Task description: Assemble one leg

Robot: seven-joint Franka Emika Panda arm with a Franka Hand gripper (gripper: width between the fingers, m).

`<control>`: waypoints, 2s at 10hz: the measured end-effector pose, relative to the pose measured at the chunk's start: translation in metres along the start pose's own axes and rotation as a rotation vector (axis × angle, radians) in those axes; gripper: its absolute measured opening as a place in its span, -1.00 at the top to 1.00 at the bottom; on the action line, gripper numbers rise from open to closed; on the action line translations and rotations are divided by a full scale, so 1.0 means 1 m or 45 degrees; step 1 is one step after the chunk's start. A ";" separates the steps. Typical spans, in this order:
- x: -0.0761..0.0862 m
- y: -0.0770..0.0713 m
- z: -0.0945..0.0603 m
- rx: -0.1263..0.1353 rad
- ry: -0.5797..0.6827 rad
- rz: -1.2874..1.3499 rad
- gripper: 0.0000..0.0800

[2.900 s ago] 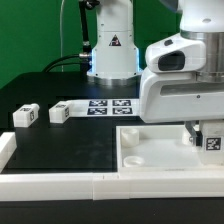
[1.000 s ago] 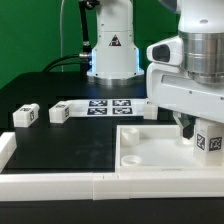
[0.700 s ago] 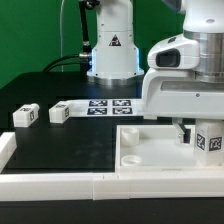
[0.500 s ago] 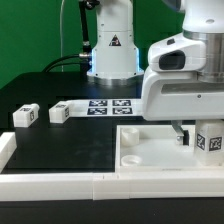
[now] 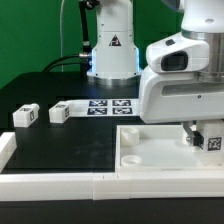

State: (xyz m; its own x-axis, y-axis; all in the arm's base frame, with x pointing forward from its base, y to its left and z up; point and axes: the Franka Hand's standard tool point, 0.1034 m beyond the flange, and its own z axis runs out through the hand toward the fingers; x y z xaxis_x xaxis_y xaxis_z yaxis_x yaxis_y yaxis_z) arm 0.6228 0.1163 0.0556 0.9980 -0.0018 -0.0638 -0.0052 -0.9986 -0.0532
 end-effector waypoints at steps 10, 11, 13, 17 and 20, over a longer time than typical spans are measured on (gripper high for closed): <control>0.002 -0.001 -0.001 0.033 -0.009 1.521 0.32; 0.001 -0.004 -0.001 0.032 -0.011 1.642 0.32; 0.001 -0.006 0.000 0.039 -0.017 1.721 0.14; 0.001 0.001 0.002 0.051 -0.026 1.468 -0.60; 0.000 -0.003 0.002 0.054 -0.016 0.979 -0.62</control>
Offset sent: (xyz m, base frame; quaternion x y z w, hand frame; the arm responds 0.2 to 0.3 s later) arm 0.0094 -0.0098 -0.0027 0.0212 0.0002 0.3875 0.9216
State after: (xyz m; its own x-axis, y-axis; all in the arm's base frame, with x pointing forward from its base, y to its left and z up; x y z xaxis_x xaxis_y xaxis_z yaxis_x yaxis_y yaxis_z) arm 0.6223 0.1196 0.0536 0.7118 -0.6938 -0.1095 -0.6999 -0.7138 -0.0272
